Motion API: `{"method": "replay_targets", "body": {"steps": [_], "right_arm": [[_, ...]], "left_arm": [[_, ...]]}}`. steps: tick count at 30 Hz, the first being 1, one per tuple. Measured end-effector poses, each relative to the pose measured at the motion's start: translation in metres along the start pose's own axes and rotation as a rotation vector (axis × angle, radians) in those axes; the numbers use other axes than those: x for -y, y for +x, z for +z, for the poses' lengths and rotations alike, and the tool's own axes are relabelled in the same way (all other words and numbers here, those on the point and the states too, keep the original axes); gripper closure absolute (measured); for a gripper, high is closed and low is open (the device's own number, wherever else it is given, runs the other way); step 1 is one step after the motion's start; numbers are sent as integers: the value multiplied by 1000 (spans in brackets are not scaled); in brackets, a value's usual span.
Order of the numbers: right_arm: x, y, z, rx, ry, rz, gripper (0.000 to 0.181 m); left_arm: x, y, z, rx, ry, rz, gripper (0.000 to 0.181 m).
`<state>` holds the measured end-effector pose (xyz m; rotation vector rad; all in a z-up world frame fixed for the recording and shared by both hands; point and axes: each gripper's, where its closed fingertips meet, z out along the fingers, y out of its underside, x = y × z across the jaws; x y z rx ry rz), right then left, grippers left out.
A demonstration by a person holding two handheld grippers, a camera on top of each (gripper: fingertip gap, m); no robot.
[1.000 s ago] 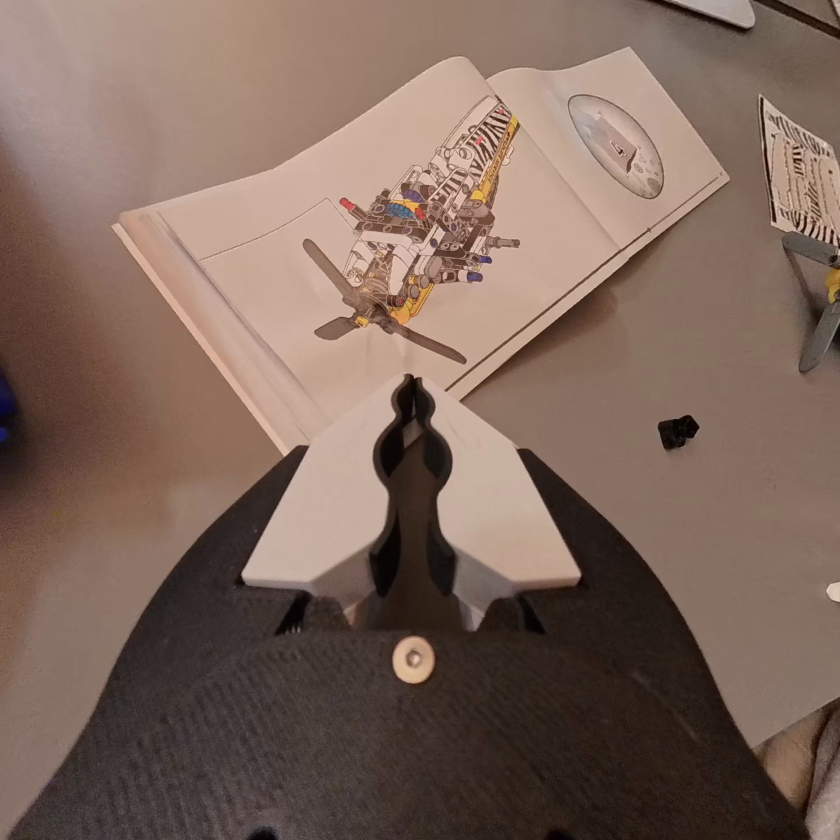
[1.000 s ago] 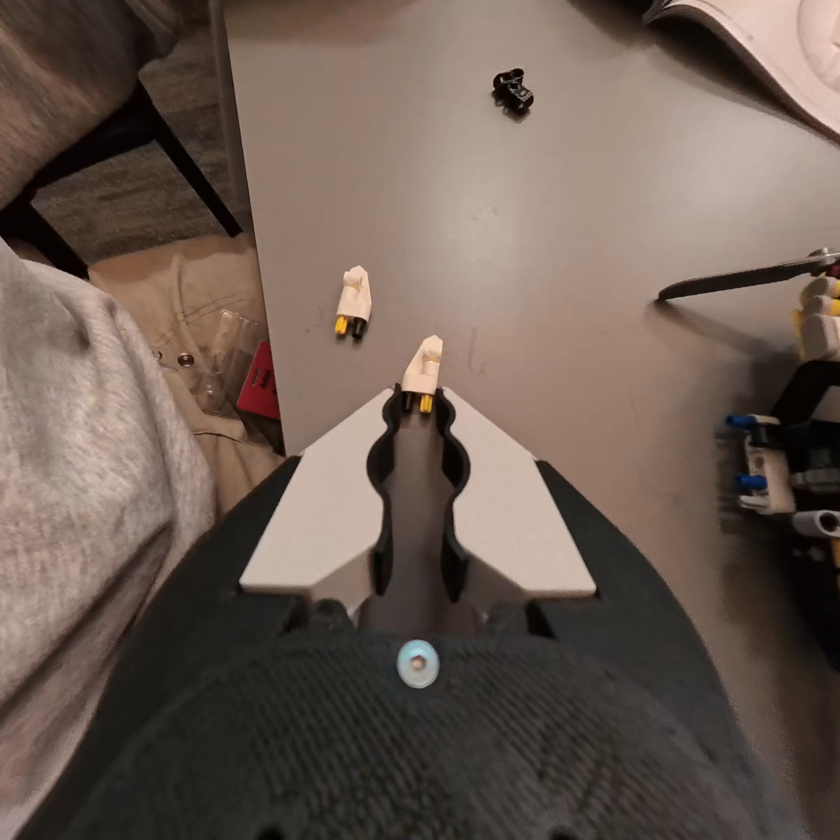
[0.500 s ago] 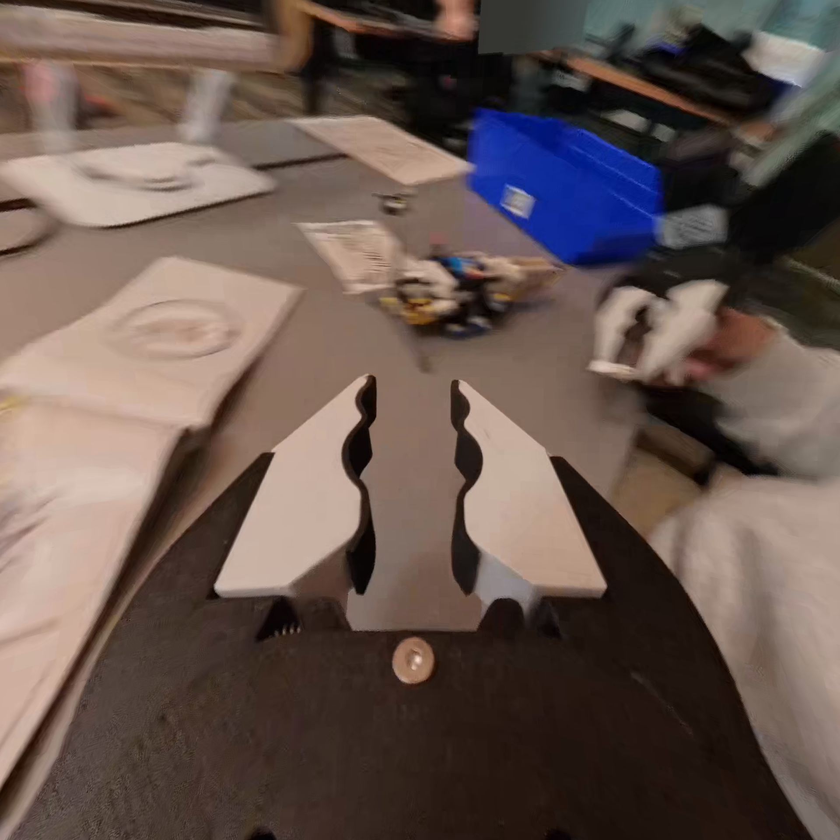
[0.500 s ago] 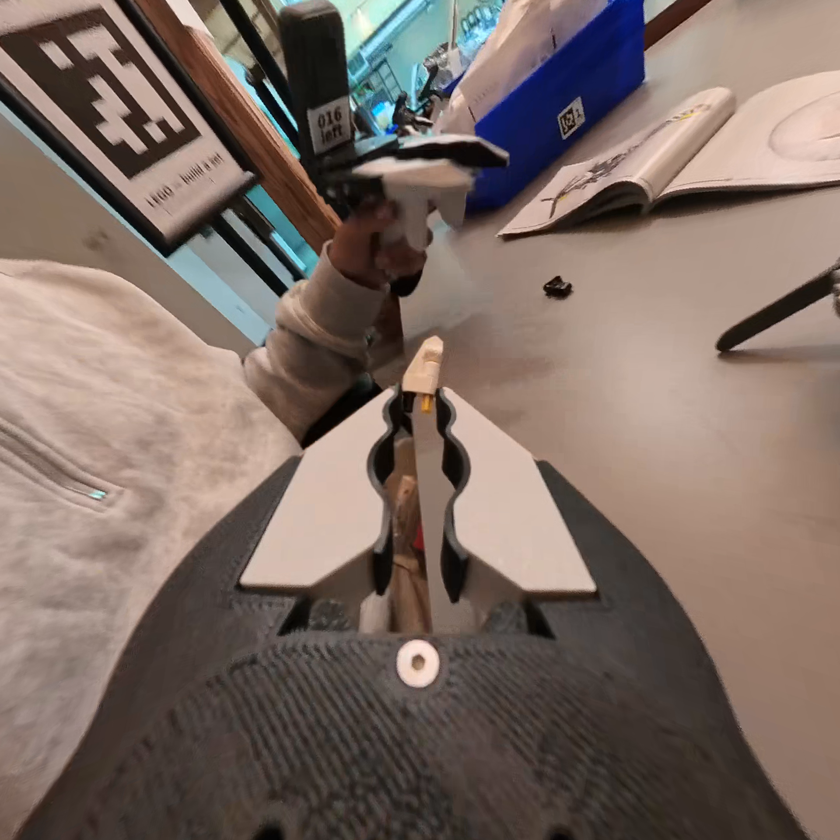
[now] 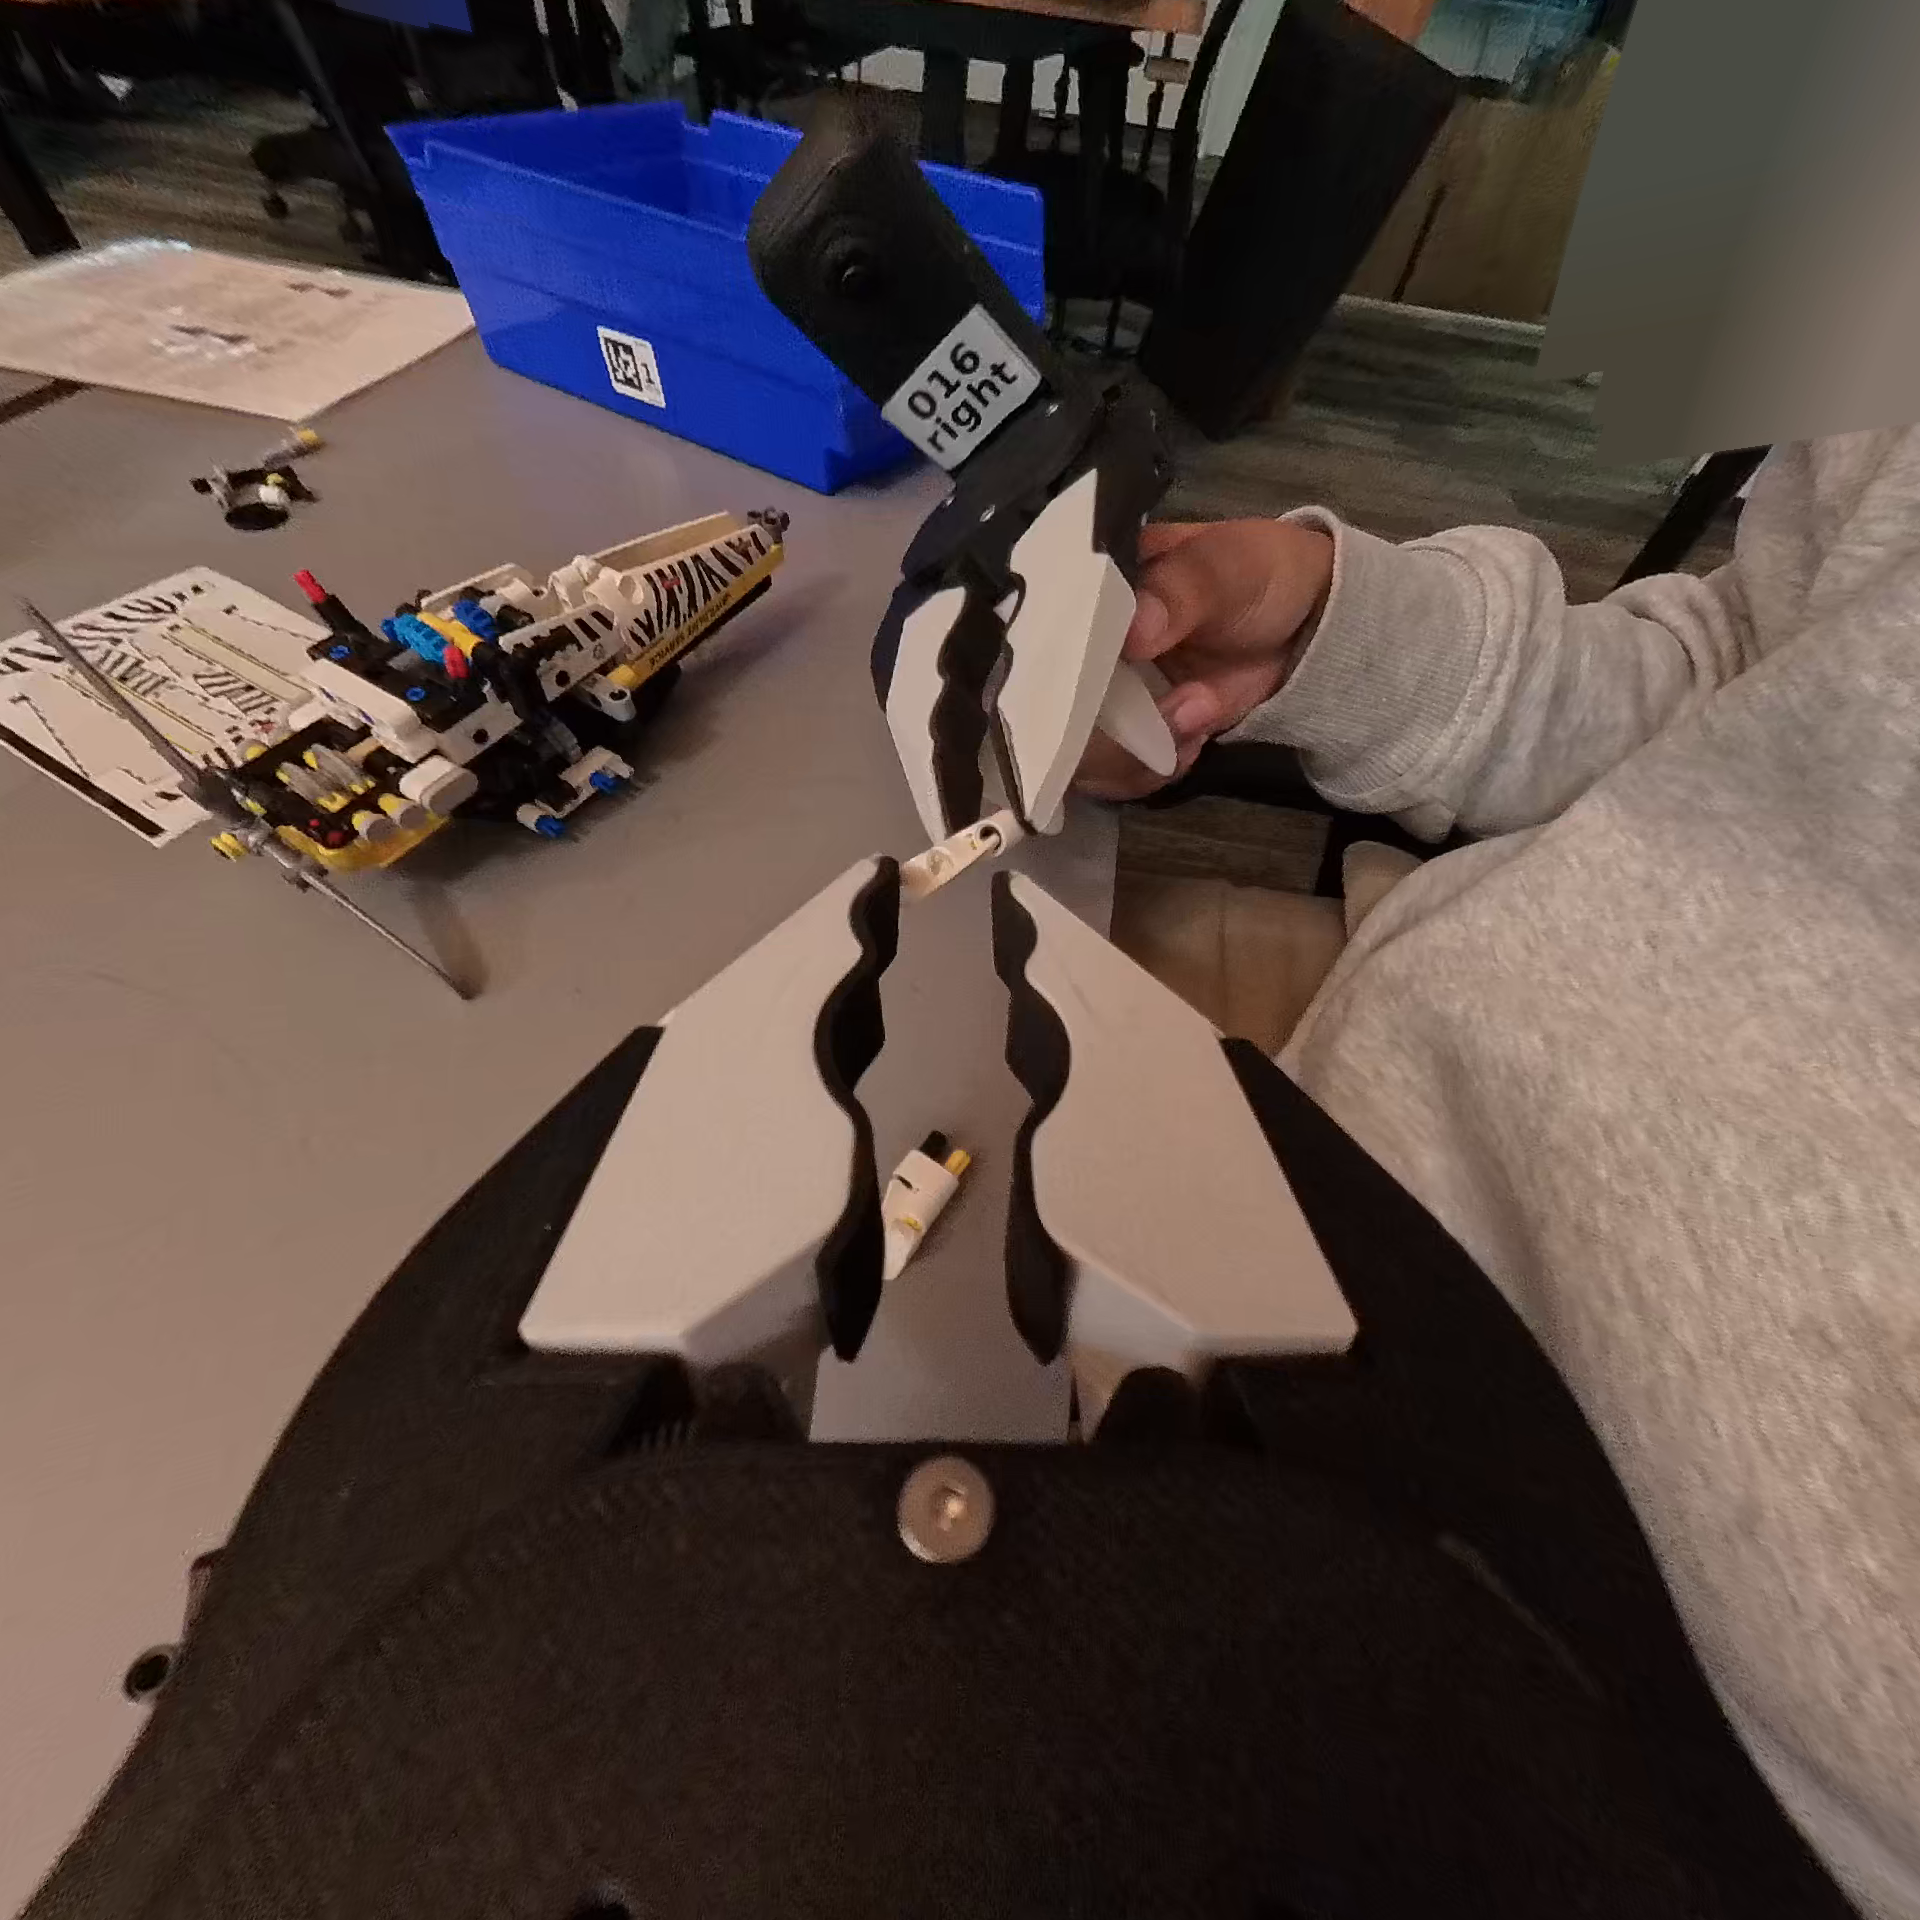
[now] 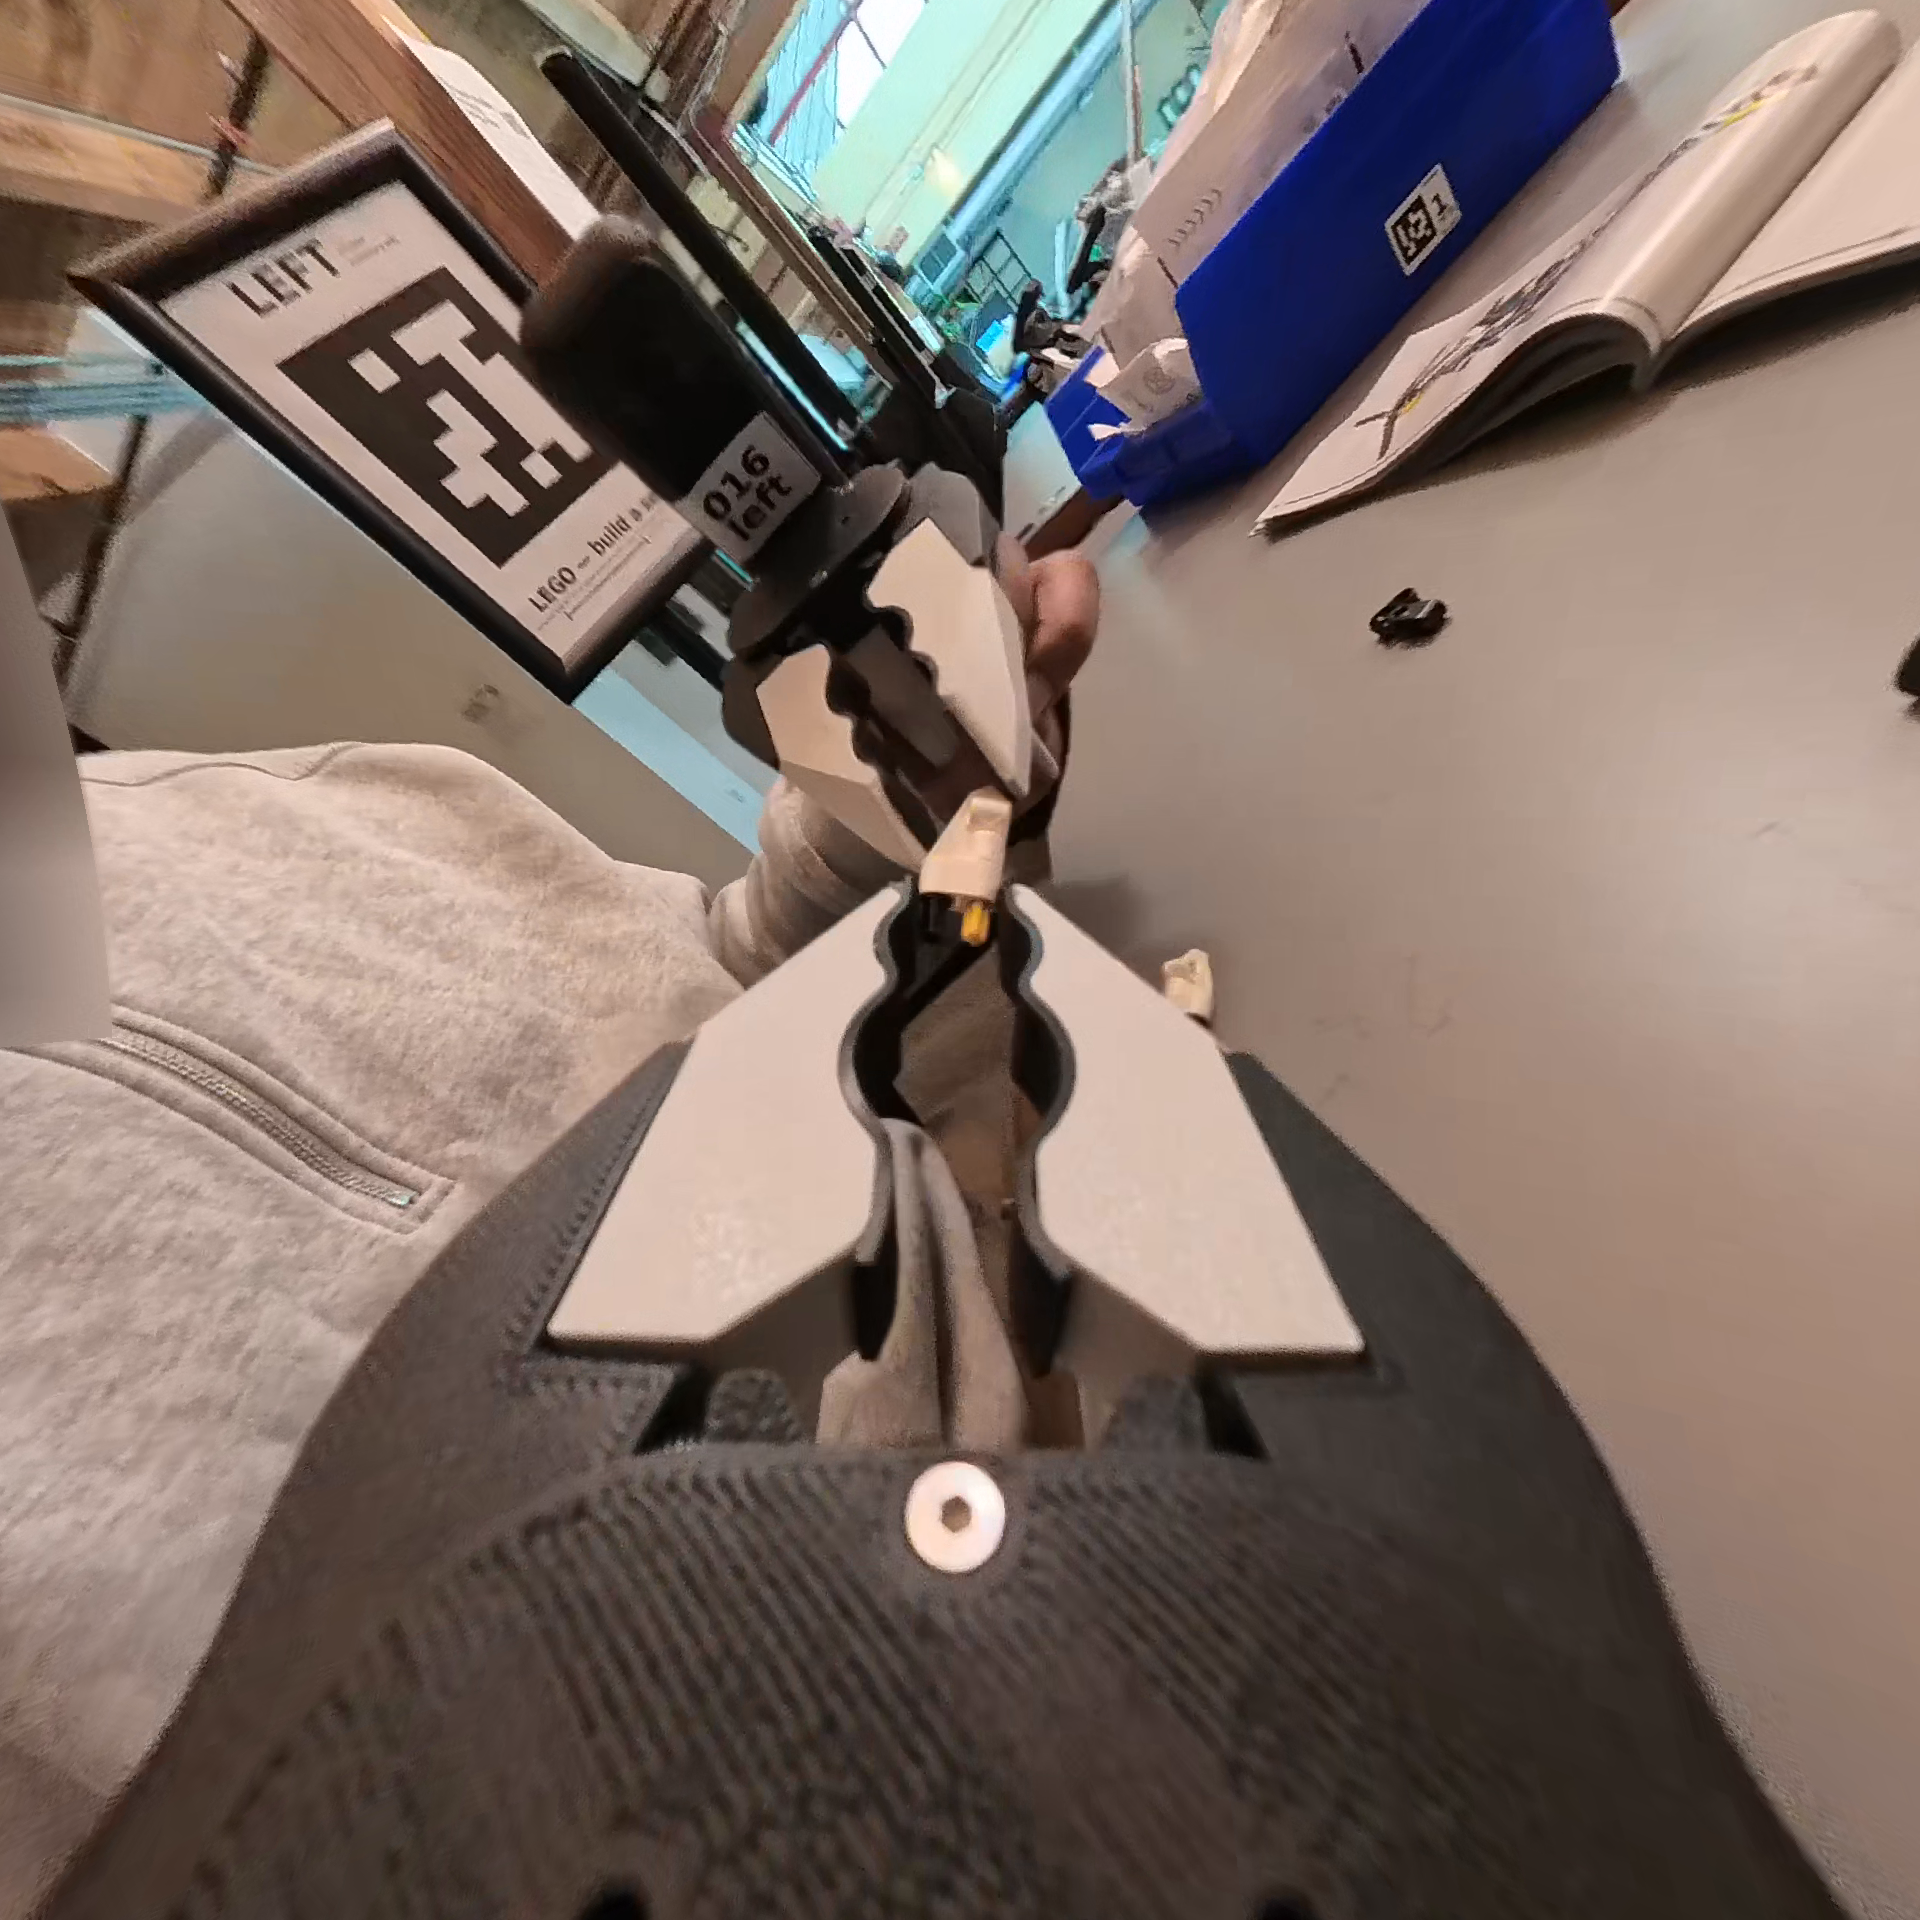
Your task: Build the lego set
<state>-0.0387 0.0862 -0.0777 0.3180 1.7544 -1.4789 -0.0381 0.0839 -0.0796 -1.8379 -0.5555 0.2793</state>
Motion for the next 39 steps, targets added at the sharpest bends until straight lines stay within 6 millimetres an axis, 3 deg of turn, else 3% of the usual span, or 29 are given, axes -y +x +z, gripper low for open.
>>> {"method": "replay_targets", "body": {"steps": [9, 15, 22, 27, 33, 36, 39], "right_arm": [[2, -2, -1, 117, 50, 182, 167], [8, 7, -6, 85, 90, 209, 153], [22, 18, -24, -109, 150, -10, 152], [26, 11, -15, -151, 161, -174, 151], [17, 13, -1, -187, 102, -221, 163], [16, 16, -3, -219, 98, -232, 176], [14, 17, -4, -210, 83, -212, 176]], "left_arm": [[-1, -2, 3, 40, 13, 78, 173], [-3, -10, 3, 17, 35, -31, 175], [0, -21, 1, -54, 107, -261, 175], [1, -22, 3, -95, 144, -332, 175], [1, -19, 8, -101, 147, -329, 175], [2, -16, 9, -125, 164, -335, 175], [0, -16, 11, -122, 162, -326, 175]]}}
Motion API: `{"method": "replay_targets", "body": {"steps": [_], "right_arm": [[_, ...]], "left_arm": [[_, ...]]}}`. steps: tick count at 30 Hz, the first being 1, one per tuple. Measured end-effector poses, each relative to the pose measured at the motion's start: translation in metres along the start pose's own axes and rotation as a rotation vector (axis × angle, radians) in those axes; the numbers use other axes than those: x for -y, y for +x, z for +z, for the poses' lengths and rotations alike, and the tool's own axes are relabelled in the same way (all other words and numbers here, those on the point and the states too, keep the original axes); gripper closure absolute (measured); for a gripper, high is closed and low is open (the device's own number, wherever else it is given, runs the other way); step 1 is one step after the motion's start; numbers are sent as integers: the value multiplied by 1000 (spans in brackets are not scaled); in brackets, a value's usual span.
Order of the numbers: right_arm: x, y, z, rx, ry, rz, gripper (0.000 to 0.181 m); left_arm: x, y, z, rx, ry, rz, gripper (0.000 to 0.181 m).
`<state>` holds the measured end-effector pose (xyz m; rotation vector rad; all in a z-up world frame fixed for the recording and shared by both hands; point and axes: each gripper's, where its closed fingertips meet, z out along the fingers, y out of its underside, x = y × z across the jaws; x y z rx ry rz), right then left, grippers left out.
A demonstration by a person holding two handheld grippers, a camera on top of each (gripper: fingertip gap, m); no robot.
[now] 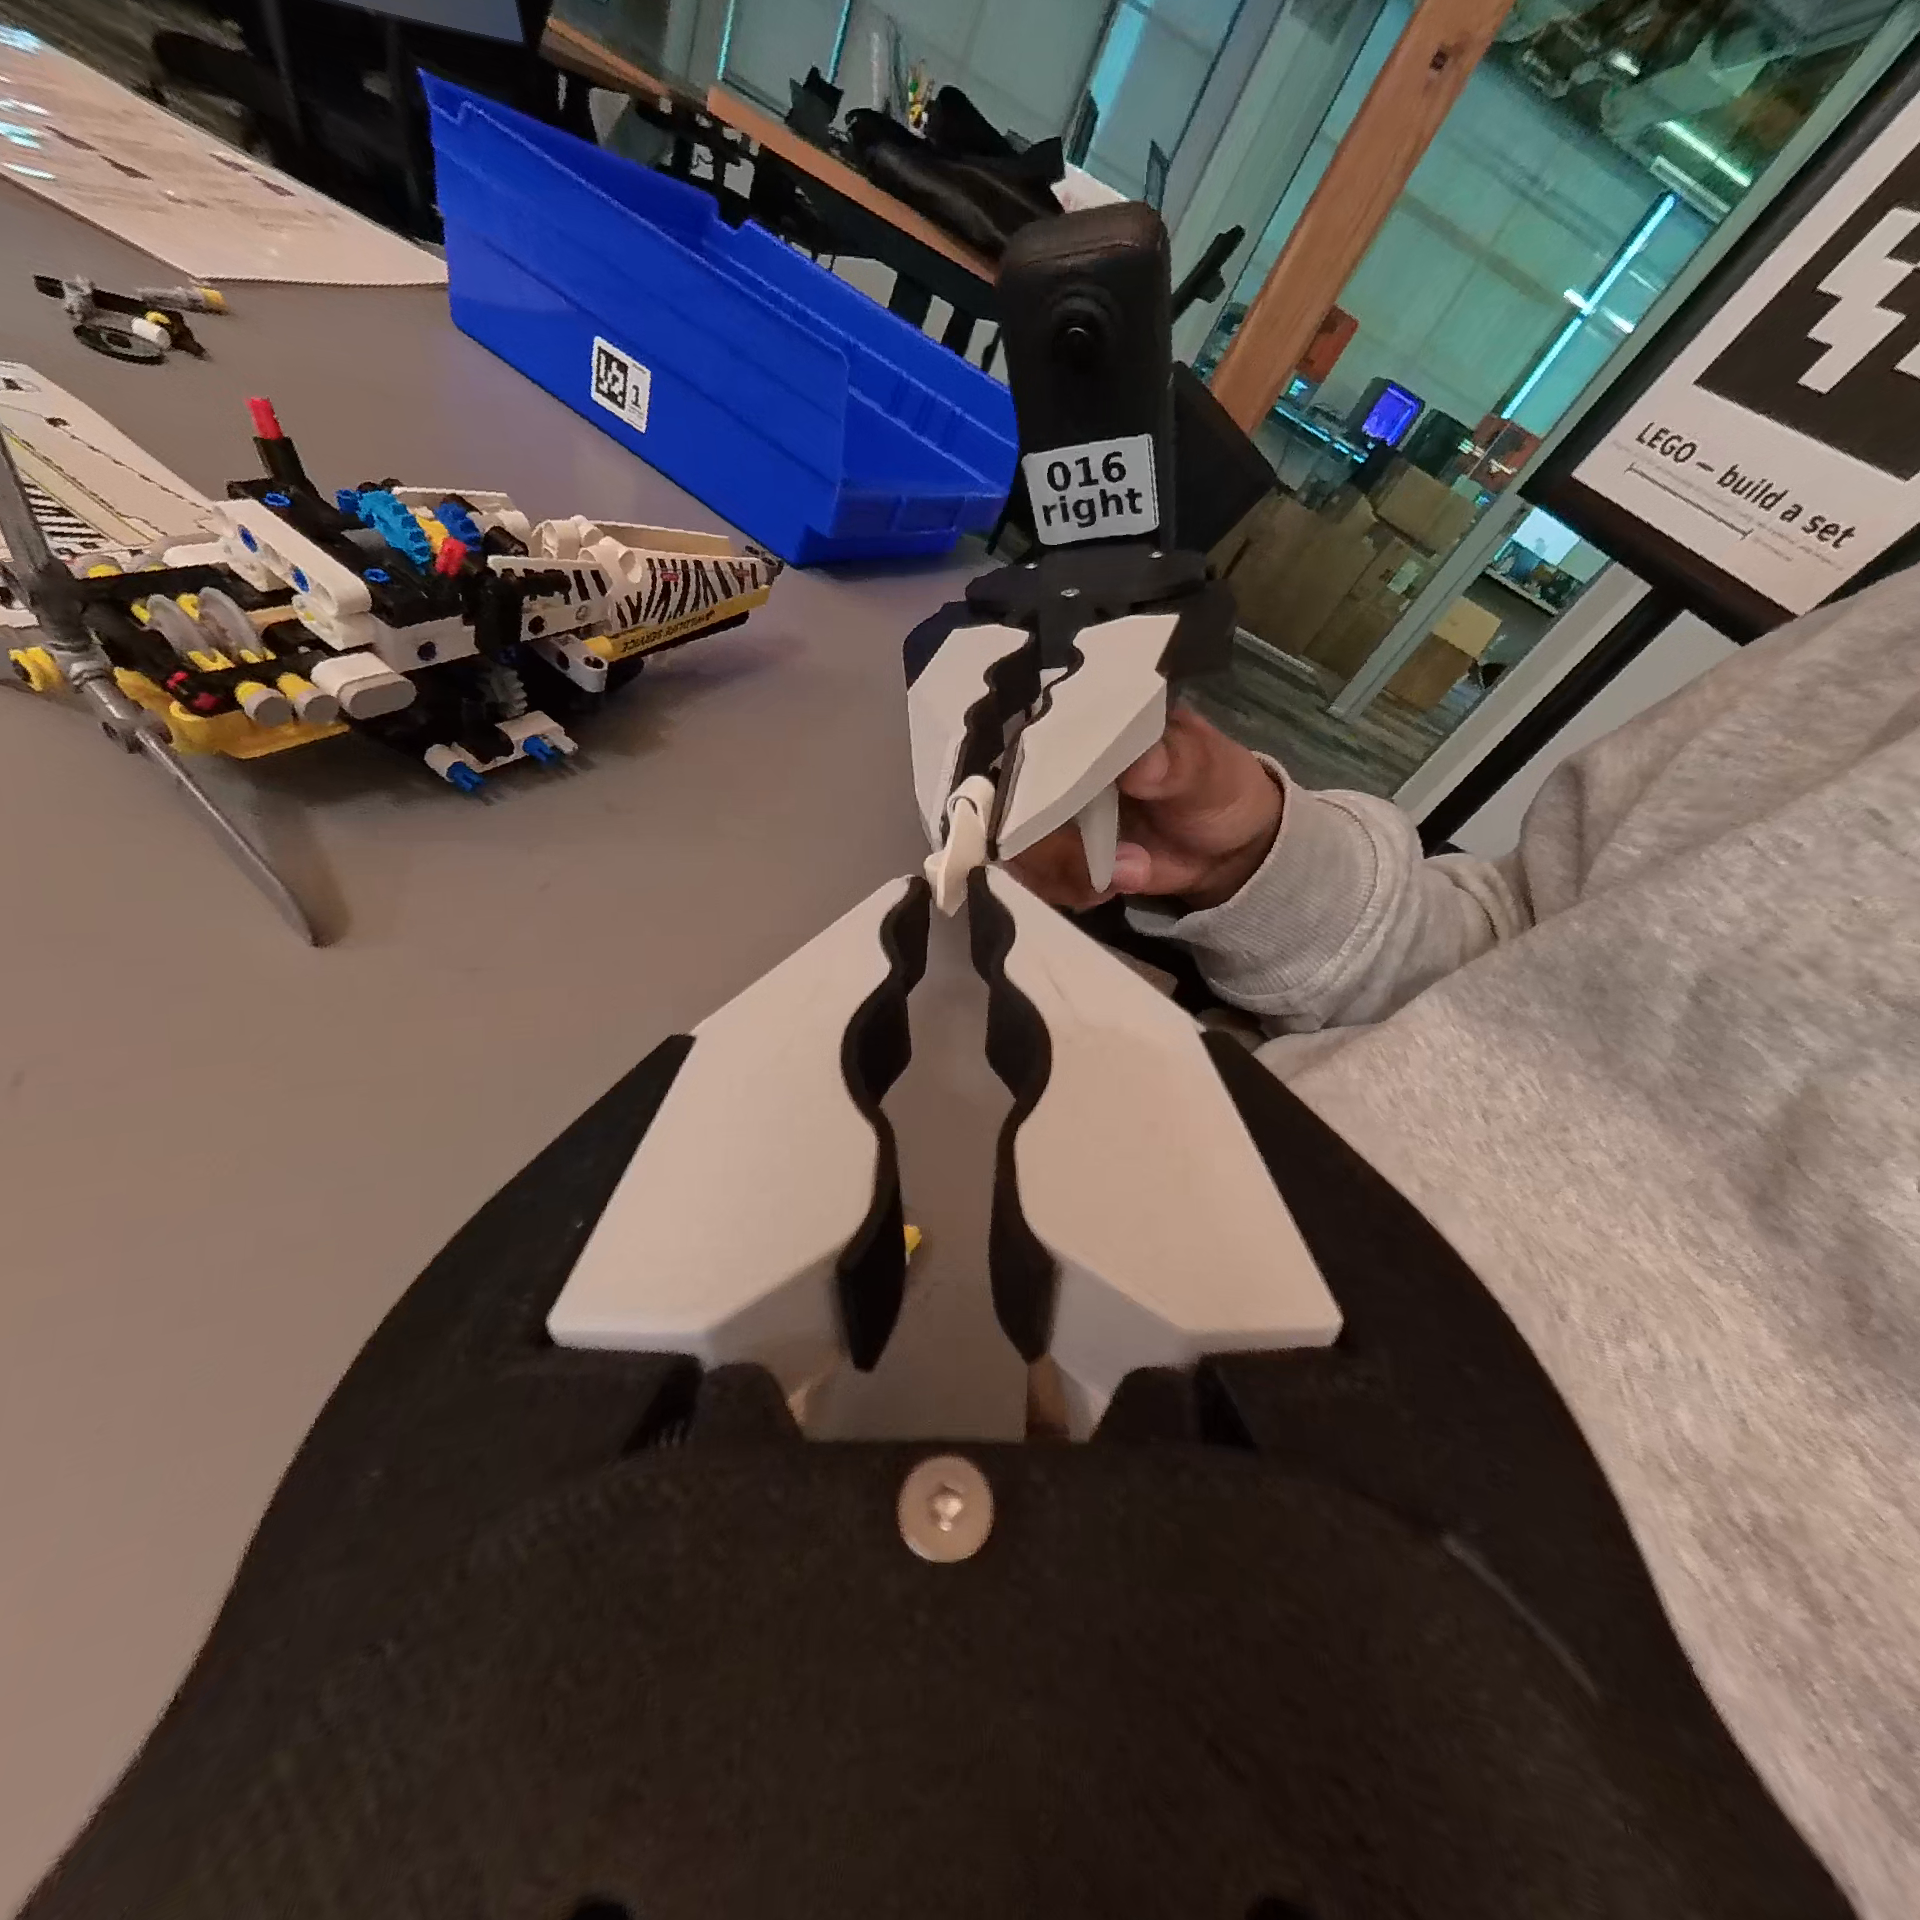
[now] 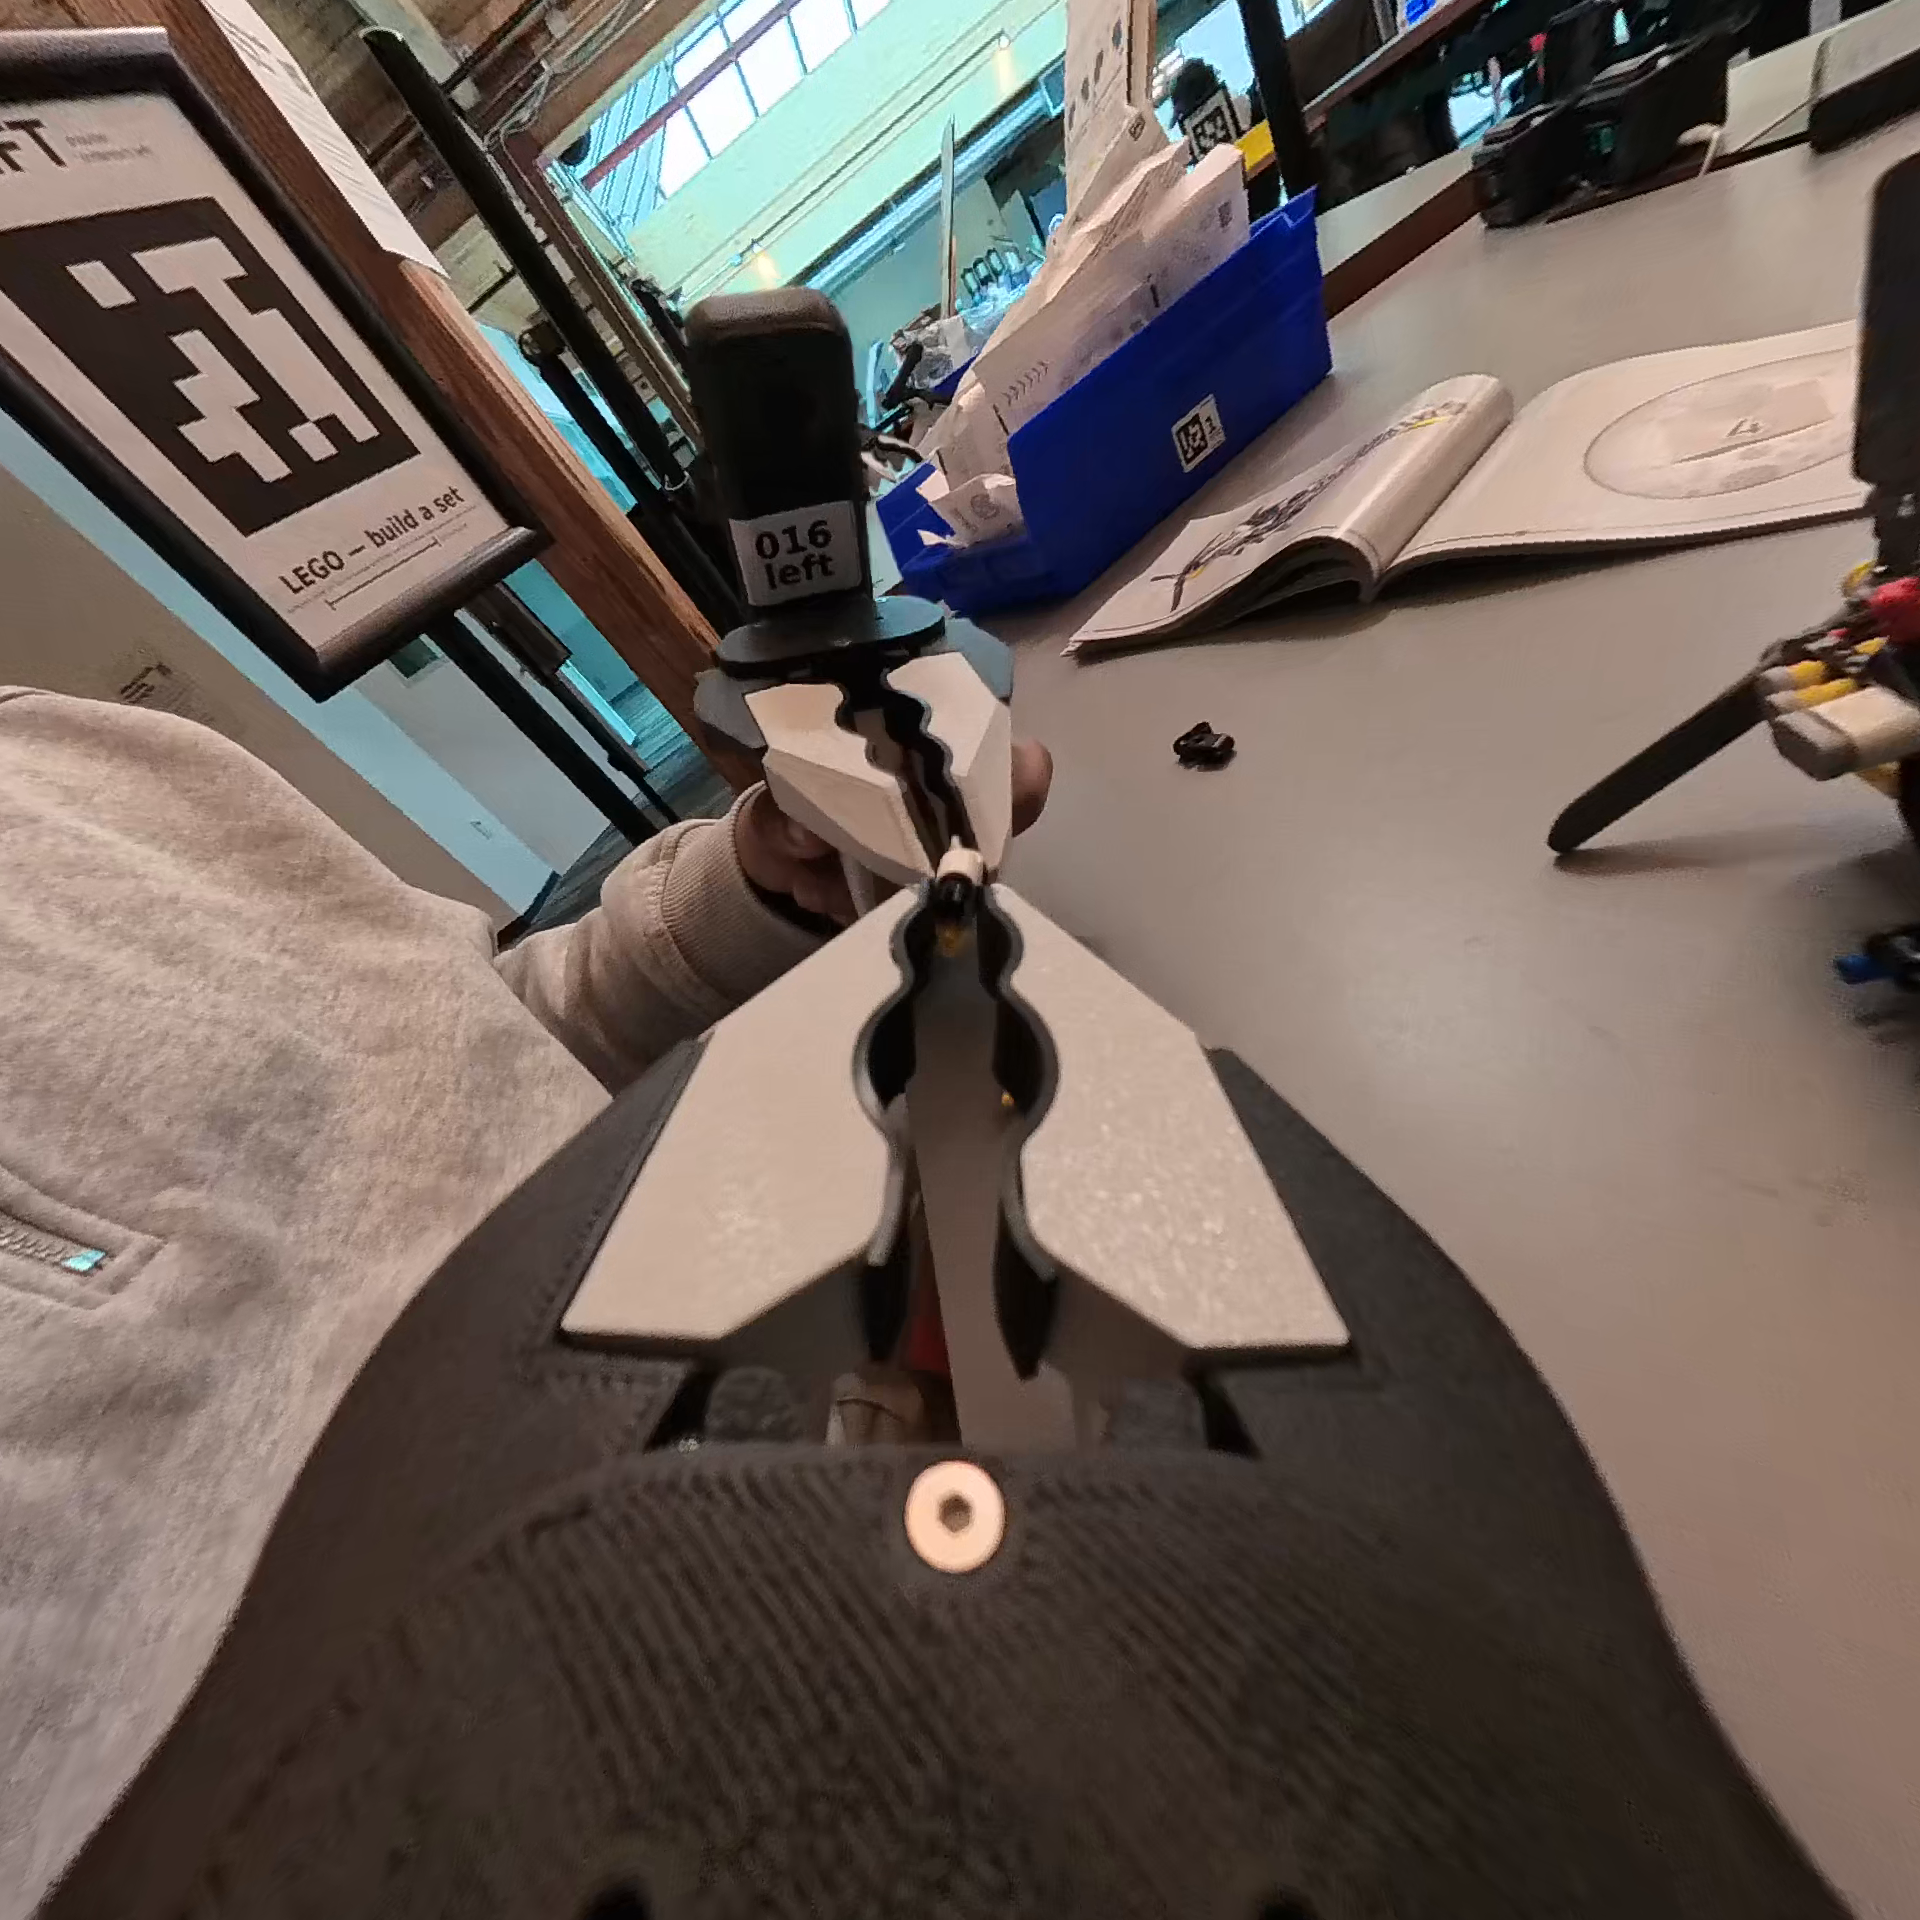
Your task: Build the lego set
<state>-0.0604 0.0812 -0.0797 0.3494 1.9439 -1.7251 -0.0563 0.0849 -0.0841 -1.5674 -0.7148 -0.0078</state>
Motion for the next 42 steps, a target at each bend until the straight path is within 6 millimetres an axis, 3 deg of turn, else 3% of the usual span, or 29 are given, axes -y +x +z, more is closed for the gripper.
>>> {"method": "replay_targets", "body": {"steps": [12, 22, 30, 34, 37, 42], "right_arm": [[-4, 2, 9, 56, -39, 89, 177], [-14, -7, 10, 114, -97, 104, 176], [-11, -9, 6, 122, -77, 105, 175], [7, 4, -11, -10, -26, 9, 152], [30, 26, -33, -250, -30, -204, 132], [64, 68, -54, -539, -255, -615, 108]], "left_arm": [[2, 0, -7, -68, 50, -83, 154], [-6, 10, -3, -144, -5, -126, 177], [-6, 13, -1, -156, -10, -120, 180], [-3, 3, -3, -99, 9, -111, 180], [3, -8, -7, -14, 28, -84, 180], [9, -19, -12, 90, 45, -25, 181]]}}
